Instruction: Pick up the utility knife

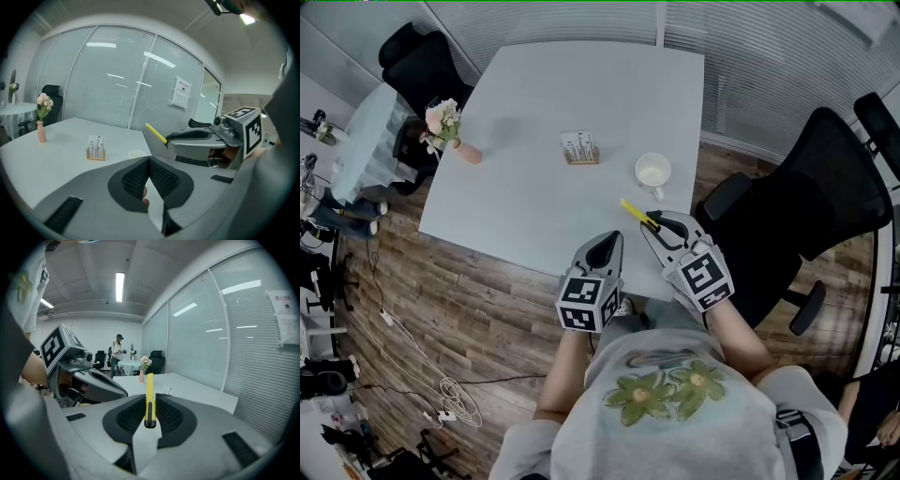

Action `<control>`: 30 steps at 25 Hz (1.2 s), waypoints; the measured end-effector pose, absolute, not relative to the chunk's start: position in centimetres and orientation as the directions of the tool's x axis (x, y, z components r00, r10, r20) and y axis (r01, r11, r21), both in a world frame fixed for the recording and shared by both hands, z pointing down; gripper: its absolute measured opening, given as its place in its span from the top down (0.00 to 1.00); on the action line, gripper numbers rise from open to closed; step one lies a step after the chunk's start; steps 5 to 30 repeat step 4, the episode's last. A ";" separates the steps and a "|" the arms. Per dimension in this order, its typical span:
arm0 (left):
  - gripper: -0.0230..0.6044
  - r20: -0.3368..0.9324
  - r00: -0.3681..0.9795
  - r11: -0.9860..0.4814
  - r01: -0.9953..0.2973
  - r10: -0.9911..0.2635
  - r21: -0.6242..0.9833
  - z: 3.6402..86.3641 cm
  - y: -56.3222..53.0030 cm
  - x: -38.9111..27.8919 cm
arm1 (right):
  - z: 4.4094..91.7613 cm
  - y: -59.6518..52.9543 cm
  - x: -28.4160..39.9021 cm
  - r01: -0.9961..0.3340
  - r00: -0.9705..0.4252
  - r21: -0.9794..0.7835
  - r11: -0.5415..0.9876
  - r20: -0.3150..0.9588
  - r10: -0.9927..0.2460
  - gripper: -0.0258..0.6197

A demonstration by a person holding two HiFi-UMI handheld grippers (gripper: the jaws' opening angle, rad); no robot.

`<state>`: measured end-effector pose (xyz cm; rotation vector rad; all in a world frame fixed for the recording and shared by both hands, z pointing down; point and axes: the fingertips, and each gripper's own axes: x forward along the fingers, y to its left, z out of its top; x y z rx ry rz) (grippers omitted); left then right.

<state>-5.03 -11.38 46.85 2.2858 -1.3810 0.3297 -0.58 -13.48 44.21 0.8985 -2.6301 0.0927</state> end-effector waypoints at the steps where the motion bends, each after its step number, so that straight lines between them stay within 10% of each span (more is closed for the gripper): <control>1: 0.96 0.422 0.471 -0.400 -0.882 -0.775 0.251 46.8 -11.3 -5.0 | 44.2 -13.4 -0.6 -0.603 -0.734 0.053 0.796 0.355 -0.579 0.85; 30: 0.96 0.422 0.471 -0.399 -0.882 -0.775 0.252 46.8 -11.2 -5.0 | 44.2 -13.3 -0.5 -0.602 -0.734 0.054 0.797 0.356 -0.578 0.85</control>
